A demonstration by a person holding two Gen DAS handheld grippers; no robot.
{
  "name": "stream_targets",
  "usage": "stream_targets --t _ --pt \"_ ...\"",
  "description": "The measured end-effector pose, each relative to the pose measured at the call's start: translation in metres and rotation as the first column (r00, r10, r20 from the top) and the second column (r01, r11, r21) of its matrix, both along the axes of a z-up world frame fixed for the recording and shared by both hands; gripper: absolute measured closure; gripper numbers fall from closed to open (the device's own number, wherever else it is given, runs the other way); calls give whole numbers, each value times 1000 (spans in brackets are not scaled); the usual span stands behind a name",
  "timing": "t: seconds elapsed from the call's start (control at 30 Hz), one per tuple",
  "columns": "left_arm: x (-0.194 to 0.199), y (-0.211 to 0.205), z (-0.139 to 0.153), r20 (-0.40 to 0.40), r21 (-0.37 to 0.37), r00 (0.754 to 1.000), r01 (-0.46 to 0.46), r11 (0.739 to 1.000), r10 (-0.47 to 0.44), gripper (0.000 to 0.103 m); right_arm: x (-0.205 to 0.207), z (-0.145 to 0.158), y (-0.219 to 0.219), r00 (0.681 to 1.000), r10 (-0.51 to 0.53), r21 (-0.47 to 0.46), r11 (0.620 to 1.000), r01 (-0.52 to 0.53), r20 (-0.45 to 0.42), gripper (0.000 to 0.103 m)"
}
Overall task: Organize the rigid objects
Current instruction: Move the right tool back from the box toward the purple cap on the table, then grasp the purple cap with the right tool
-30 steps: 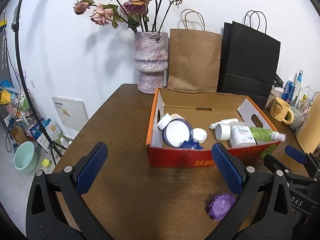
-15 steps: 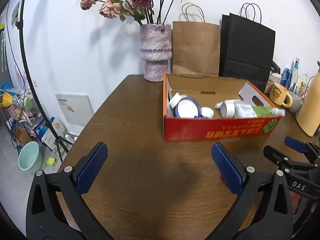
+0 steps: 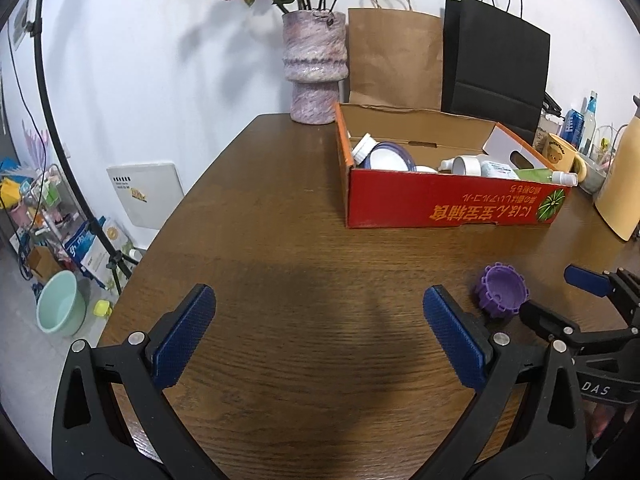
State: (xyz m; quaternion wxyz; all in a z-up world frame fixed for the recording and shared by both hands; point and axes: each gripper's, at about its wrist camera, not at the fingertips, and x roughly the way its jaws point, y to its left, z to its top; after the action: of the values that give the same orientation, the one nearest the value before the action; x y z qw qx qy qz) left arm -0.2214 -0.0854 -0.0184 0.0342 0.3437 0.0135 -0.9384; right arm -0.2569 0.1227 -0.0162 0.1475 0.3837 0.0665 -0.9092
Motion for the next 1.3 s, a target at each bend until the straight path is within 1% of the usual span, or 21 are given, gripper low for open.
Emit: stream_targets --t 0.13,0.33,0.6,0.7,0.73,0.77,0.87,0.97,1.1,1.2,1.3 --pt "1 -9 -5 12 16 1000 -11 1000 11 0 -2 -5 -8 1000 12 10 1000 -12 16 16" --pt "6 -17 -9 19 46 1000 -3 999 2 0 -2 -10 -16 1000 19 27 999 -20 17 16" --pt "9 -17 -8 4 48 1000 5 999 -5 0 -12 -15 -31 1000 13 53 998 -14 21 16" --pt "9 -17 -8 1 55 1000 8 998 -8 0 -17 -17 -37 999 27 54 998 -28 24 17" --pt "9 -17 -8 0 57 1000 10 998 -10 0 -18 -17 -39 999 34 52 998 -35 29 27" --pt "9 -16 -8 0 57 1000 11 998 -11 0 -20 -18 -40 999 37 47 998 -39 35 44" --pt "8 -15 -9 0 56 1000 15 998 -15 0 -21 -19 -37 998 54 16 998 -55 41 44" --pt "8 -15 -10 4 50 1000 12 999 -13 0 -15 -14 -33 998 61 19 998 -61 -8 44" --pt "9 -17 -9 -2 59 1000 3 998 -2 0 -8 0 -16 997 49 -14 999 -50 -64 44" --pt "8 -21 -10 -2 72 1000 -12 997 12 0 -5 11 9 994 7 -35 999 -11 -112 44" --pt "8 -23 -10 -1 77 1000 -22 997 23 0 -4 18 33 990 -43 -48 998 37 -137 44"
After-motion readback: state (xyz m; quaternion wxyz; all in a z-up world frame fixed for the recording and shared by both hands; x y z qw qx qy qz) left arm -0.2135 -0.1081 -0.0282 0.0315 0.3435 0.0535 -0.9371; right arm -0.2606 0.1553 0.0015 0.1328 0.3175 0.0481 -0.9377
